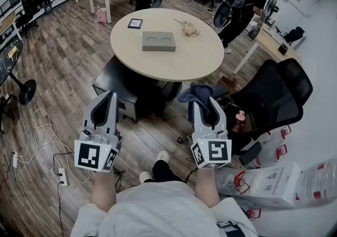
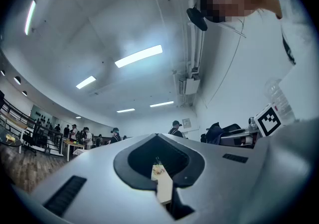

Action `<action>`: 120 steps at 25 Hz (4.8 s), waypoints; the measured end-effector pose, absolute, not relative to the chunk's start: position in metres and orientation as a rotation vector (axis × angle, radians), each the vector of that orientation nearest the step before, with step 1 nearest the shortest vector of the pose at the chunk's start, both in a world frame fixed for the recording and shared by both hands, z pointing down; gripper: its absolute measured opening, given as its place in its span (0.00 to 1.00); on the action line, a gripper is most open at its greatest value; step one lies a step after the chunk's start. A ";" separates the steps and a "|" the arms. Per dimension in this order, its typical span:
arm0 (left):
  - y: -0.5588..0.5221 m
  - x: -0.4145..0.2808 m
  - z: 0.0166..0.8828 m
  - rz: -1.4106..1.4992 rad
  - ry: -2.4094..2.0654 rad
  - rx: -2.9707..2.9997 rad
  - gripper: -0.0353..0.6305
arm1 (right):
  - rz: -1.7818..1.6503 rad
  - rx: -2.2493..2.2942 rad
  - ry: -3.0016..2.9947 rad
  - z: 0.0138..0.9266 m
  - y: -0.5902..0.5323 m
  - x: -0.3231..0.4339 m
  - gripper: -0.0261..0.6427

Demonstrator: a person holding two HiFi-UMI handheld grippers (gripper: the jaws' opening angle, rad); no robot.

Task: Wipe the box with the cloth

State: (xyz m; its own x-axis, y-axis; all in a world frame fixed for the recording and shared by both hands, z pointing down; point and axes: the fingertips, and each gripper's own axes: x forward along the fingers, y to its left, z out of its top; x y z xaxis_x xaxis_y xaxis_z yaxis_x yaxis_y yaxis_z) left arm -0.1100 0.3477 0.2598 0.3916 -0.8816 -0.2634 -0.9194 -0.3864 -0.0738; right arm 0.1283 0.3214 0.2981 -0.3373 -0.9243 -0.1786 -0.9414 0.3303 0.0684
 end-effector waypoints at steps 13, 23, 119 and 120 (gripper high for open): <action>0.348 -0.117 0.264 0.290 1.619 -2.435 0.06 | 0.241 -1.723 2.470 0.299 0.321 0.124 0.20; 0.325 -0.113 0.265 0.289 1.599 -2.432 0.06 | 0.227 -1.698 2.483 0.302 0.298 0.128 0.20; -0.236 -0.162 0.321 0.141 1.789 -2.459 0.06 | -0.621 -1.498 2.804 0.457 -0.360 -0.017 0.20; -0.236 -0.163 0.323 0.135 1.801 -2.455 0.06 | -0.648 -1.481 2.819 0.464 -0.364 -0.024 0.20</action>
